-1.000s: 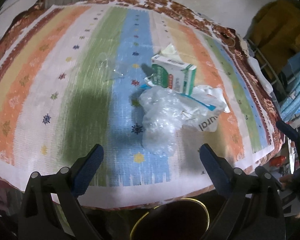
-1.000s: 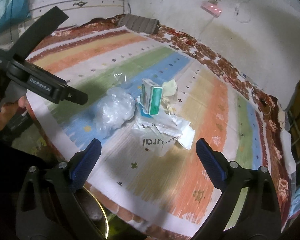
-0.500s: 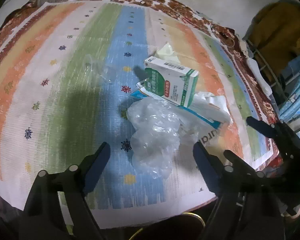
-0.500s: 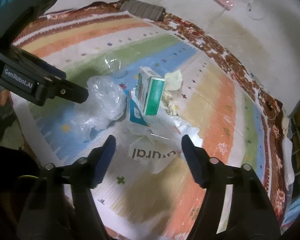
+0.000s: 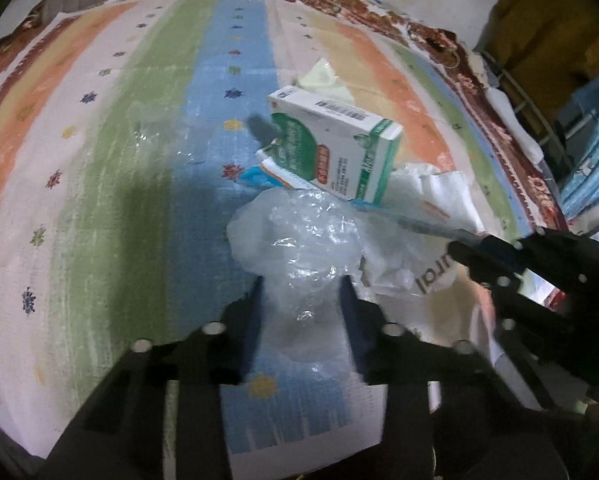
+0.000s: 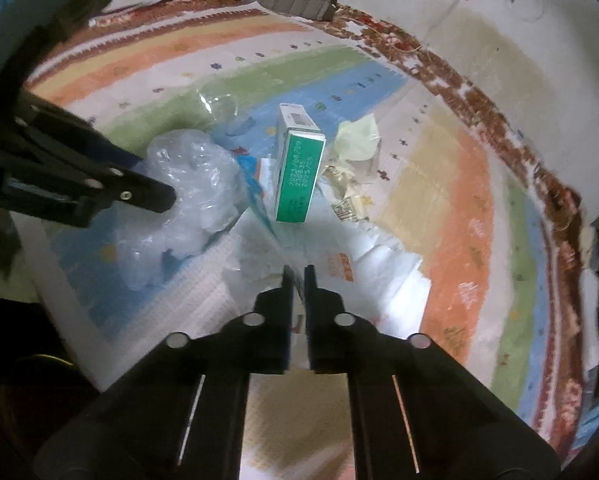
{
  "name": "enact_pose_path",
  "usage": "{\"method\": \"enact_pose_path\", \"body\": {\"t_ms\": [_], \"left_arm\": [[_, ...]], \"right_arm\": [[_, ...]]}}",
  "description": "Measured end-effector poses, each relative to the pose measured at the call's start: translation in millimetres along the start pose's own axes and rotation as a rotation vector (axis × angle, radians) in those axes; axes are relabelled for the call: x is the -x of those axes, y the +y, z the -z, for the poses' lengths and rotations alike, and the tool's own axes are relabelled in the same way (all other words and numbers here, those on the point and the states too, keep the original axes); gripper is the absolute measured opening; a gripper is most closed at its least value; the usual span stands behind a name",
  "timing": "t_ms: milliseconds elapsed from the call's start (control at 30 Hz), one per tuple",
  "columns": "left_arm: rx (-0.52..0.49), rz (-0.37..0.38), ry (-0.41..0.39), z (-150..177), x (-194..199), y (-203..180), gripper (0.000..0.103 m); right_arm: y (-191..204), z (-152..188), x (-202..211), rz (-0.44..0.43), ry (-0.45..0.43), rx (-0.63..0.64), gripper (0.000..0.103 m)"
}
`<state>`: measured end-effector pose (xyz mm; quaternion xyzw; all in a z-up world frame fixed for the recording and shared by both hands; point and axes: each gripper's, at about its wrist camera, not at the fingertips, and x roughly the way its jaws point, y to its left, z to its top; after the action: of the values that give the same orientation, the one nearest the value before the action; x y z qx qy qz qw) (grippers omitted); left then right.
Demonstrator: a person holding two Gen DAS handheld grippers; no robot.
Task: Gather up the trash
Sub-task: 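Grasp the clear plastic bag with the left tool while the right tool pinches a clear scrap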
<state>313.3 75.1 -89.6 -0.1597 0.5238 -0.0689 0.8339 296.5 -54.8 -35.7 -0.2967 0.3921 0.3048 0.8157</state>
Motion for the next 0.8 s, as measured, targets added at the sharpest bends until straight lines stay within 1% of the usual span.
{"method": "enact_pose_path", "body": {"t_ms": [33,133,233,367,500,600,667,733,800], "left_arm": [[0.006,0.005,-0.002,0,2,1,0.027],[0.026,0.001,-0.02,-1,14,2,0.021],[0.041,-0.026,-0.03,-1,27,2,0.018],[0.038,-0.019,-0.07,0,45,0,0.017],[0.074,-0.01,-0.096,-2,61,3,0.017],[0.114,0.002,-0.103,-2,70,8,0.017],[0.13,-0.01,-0.093,-1,76,10,0.017],[0.143,0.004,-0.079,0,80,10,0.017],[0.147,0.017,-0.081,3,86,10,0.016]], "right_arm": [[-2,-1,1,-0.007,-0.004,-0.015,0.002],[-14,-2,11,-0.053,-0.021,-0.107,0.001],[-20,-3,21,-0.086,-0.043,-0.171,0.001],[-25,-3,36,-0.125,-0.07,-0.227,0.001],[-29,-4,53,-0.157,-0.095,-0.286,0.0],[-29,-5,63,-0.17,-0.108,-0.316,0.0],[-28,-5,71,-0.162,-0.124,-0.317,0.0],[-25,-4,79,-0.161,-0.133,-0.317,0.0],[-24,-4,85,-0.162,-0.137,-0.319,0.0]]}}
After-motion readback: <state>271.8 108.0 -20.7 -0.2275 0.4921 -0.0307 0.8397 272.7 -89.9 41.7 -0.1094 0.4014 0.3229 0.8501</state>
